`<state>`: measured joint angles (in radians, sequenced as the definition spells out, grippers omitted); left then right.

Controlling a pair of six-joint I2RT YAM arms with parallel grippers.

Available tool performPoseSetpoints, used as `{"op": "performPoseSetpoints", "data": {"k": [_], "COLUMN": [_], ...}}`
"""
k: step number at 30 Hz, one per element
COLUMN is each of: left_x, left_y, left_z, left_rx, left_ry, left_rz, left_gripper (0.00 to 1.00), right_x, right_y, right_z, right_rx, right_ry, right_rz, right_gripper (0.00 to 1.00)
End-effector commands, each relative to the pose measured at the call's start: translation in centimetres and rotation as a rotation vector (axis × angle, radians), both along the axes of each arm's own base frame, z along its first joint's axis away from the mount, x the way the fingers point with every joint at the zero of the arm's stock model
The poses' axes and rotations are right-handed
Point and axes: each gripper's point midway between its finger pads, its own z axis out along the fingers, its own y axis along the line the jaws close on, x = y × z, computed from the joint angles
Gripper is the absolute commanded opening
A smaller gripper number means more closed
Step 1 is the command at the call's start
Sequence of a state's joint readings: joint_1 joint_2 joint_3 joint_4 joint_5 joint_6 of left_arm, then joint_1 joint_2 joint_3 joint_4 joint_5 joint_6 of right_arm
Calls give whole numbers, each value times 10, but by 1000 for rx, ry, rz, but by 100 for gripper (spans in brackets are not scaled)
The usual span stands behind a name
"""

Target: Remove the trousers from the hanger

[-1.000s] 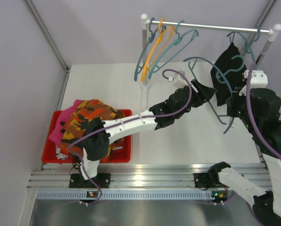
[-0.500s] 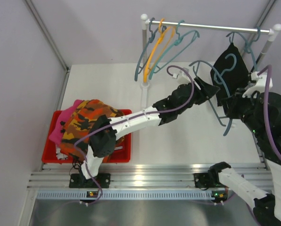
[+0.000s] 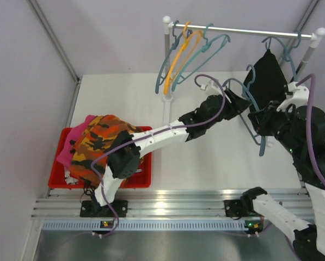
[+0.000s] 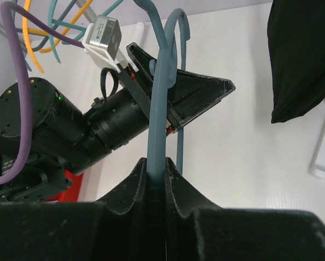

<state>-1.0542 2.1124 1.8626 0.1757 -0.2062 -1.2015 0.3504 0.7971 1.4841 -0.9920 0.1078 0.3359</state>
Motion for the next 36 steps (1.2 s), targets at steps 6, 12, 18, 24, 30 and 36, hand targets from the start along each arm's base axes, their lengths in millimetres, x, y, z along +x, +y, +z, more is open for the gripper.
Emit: {"op": "performPoseSetpoints", "data": {"k": [6, 12, 18, 24, 30, 36], "left_x": [-4, -8, -15, -25, -41, -63], "left_y": [13, 30, 43, 71, 123, 173], "left_z": [6, 22, 55, 64, 59, 65], "left_rx": [87, 66, 29, 119, 238, 332], "left_ry": [-84, -113, -168, -222, -275, -353], "left_rz": [-79, -135, -187, -168, -111, -86], "left_gripper": [59, 59, 60, 60, 60, 61], "right_x": [27, 42, 55, 69, 86, 112], "right_y": [-34, -52, -56, -44, -35, -23], "right_z": [37, 27, 21, 42, 59, 65], "right_rx": [-56, -178, -241, -213, -185, -160], "right_ry": [-150, -124, -136, -236, -322, -334], "right_rz": [-213, -305, -323, -285, -277, -270], "right_gripper": [0, 0, 0, 0, 0, 0]}}
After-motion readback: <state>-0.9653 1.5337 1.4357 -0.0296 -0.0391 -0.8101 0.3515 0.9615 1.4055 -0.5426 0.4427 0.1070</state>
